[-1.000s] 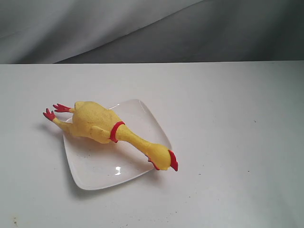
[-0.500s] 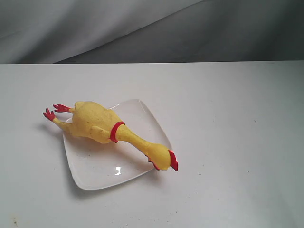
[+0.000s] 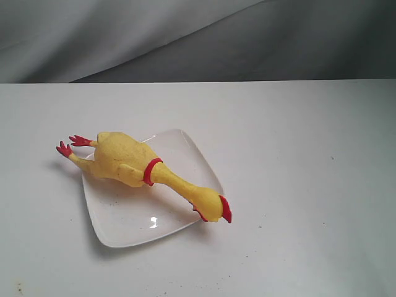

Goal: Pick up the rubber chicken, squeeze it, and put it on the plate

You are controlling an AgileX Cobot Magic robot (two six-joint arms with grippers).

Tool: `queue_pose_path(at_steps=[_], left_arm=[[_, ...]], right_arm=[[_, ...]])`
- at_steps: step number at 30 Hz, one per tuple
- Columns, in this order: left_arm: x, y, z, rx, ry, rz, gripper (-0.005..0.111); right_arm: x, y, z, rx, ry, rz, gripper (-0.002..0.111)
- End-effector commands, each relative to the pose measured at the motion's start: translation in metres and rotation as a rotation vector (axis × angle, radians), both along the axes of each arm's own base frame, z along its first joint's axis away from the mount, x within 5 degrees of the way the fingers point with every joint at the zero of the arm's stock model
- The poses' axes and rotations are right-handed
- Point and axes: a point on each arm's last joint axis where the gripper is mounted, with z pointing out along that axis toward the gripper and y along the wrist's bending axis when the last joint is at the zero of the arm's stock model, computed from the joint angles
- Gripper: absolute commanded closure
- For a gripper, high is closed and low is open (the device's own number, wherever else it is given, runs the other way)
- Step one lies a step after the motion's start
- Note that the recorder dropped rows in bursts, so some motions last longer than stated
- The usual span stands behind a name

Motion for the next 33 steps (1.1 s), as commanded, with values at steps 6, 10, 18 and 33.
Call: queue_pose_path(at_steps=[6,10,18,33], left_arm=[[-0.054,0.021,0.004,-0.052,-0.189,0.425,0.106],[-0.077,0.019,0.003,-0.057,-0.273,0.500,0.106],[-0.078,0.018,0.004,-0.059,-0.273,0.518,0.106],[-0.039,-0.002,-0.045,-0.262,-0.068,0.192,0.106]], right_arm=[[0.000,-0.001,-0.001,-0.008,-0.002,-0.008,0.108],[0.000,-0.001,-0.001,-0.008,-0.002,-0.008,0.108],[0.000,-0.001,-0.001,-0.008,-0.002,-0.008,0.108],[0.000,-0.001,-0.001,-0.008,-0.002,-0.008,0.108]])
